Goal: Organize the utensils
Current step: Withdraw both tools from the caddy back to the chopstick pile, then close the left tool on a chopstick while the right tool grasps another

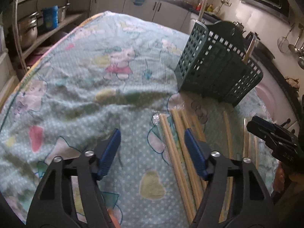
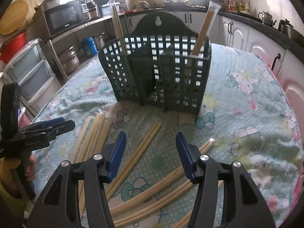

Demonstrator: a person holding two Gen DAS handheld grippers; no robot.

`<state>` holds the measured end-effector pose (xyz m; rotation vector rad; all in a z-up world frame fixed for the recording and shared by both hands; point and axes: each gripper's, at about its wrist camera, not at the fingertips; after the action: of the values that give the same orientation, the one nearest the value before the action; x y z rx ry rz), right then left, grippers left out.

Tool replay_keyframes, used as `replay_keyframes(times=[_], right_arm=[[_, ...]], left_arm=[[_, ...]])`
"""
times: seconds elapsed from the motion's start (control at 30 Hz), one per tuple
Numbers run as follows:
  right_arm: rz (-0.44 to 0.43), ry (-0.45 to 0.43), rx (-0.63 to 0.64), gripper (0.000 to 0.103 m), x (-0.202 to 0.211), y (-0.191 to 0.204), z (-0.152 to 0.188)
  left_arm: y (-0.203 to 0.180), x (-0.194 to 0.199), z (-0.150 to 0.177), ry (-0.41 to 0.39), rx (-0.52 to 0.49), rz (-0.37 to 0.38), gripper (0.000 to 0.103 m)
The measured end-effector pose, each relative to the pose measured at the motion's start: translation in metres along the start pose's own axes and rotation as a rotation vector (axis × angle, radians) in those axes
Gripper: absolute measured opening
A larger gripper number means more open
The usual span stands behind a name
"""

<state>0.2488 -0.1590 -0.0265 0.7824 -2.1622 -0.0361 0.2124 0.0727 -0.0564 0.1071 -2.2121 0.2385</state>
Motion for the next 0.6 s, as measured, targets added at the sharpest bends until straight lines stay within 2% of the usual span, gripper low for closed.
replay_keyframes(times=[0.13,0.23,0.4,0.5,0.6], right_arm=[[0.012,0.029,-0.004,0.052,-0.016,0.0,-0.001],[0.023,0.045,-0.005,0.052,-0.027,-0.001,-0.003],[0.046,0.063,-0.024,0.052,-0.042,-0.002,-0.007],[0.059,0.073,-0.036,0.052,-0.052,-0.002,-0.01],[0.087,0.098,-0.041,0.05,-0.063,-0.001,-0.013]], left_arm=[[-0.006,-0.01,-0.001,0.026,-0.018,0.001,0.052],[-0.012,-0.016,-0.004,0.03,-0.043,-0.021,0.05],[-0.019,-0.024,-0.011,0.038,-0.08,-0.077,0.04],[-0.02,-0.026,-0.011,0.035,-0.094,-0.083,0.04],[-0.017,-0.025,-0.011,0.034,-0.091,-0.079,0.035]])
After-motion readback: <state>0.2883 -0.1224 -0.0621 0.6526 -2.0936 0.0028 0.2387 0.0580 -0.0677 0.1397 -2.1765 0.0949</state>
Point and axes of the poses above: each gripper's, at about its wrist camera, not at the fingertips, and x roughly against the way its jaws point, y to its left, z to its underside, and after that the axes turned 11 degrees about -z, right-handed
